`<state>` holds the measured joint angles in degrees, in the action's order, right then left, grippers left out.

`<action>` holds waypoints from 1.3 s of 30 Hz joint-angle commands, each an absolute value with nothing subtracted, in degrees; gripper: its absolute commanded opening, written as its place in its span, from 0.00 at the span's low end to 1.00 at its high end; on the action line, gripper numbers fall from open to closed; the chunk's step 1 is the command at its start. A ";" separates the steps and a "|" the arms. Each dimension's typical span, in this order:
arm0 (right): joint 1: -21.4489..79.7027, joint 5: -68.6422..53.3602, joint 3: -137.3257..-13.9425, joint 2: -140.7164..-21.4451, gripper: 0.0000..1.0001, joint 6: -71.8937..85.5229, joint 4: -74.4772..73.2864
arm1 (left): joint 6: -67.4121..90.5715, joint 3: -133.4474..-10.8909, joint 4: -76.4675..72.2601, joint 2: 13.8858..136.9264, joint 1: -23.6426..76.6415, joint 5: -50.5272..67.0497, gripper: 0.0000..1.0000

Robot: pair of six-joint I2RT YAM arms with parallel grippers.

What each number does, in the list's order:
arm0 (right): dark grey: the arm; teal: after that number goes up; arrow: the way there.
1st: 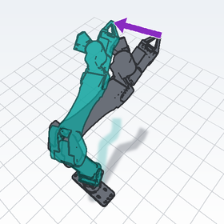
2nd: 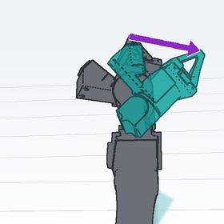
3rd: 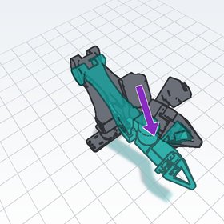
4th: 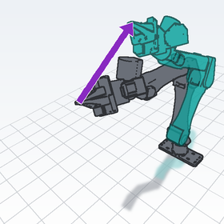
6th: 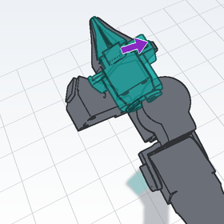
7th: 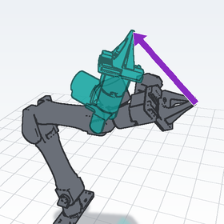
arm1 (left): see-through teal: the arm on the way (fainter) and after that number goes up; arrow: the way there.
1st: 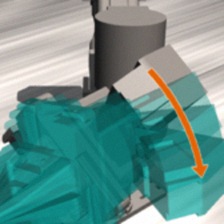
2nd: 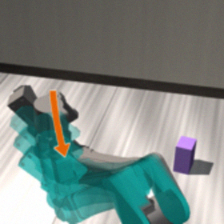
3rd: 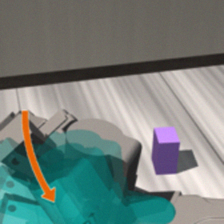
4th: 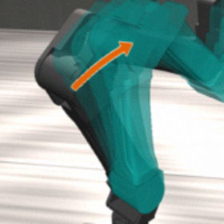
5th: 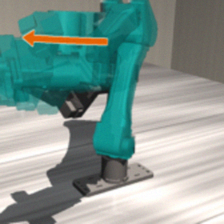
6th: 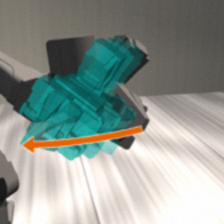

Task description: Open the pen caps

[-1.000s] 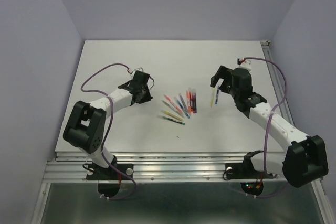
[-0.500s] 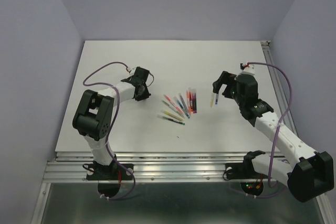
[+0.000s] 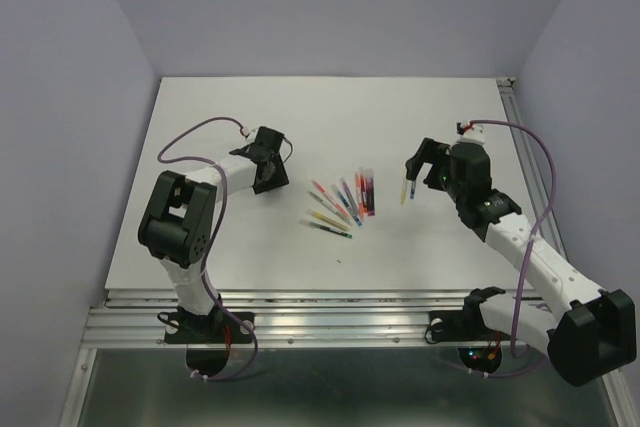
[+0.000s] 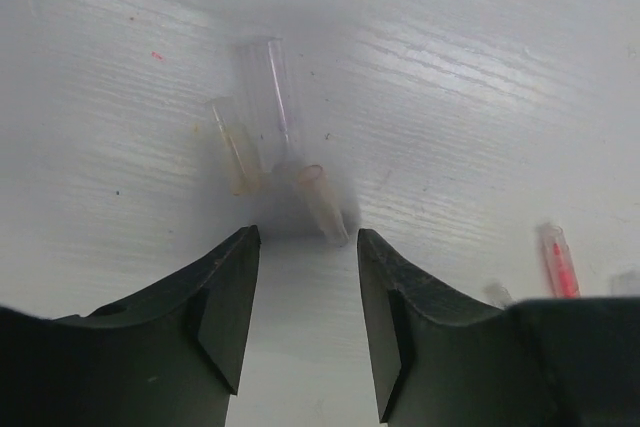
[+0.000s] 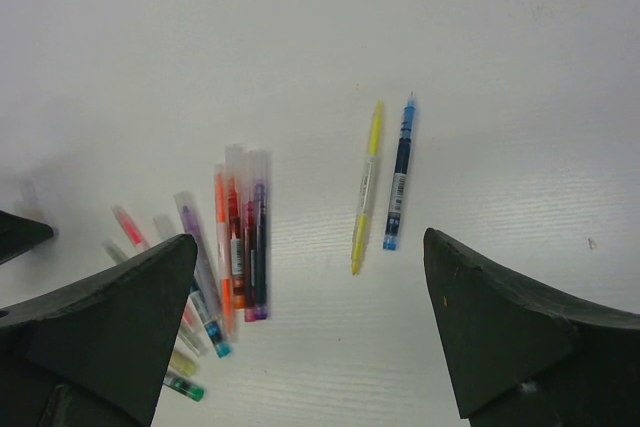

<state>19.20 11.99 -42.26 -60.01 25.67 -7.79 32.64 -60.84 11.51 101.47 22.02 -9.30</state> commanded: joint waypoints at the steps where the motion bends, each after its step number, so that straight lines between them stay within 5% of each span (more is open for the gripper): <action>1: 19.51 13.01 -42.28 -58.27 1.00 25.49 -7.73 | 30.77 -60.91 13.19 96.77 21.71 -8.10 0.57; 9: 19.60 10.20 -44.12 -59.76 1.00 26.72 -9.41 | 28.92 -55.12 8.97 81.60 21.71 -1.85 0.94; 12: 19.86 9.14 -45.08 -62.47 1.00 26.72 -9.32 | 28.83 -52.31 6.96 73.96 21.80 -0.36 0.99; 22: 30.14 23.10 -57.37 -81.19 1.00 28.03 -15.54 | 33.31 -41.67 0.26 56.43 21.97 0.44 0.99; 32: 31.64 28.21 -65.03 -95.53 0.99 31.12 -18.90 | 32.52 -40.25 -1.93 57.48 21.97 1.49 0.99; 39: 31.90 25.05 -65.74 -99.14 0.88 29.18 -16.08 | 31.91 -40.08 -2.28 58.10 21.97 2.37 0.99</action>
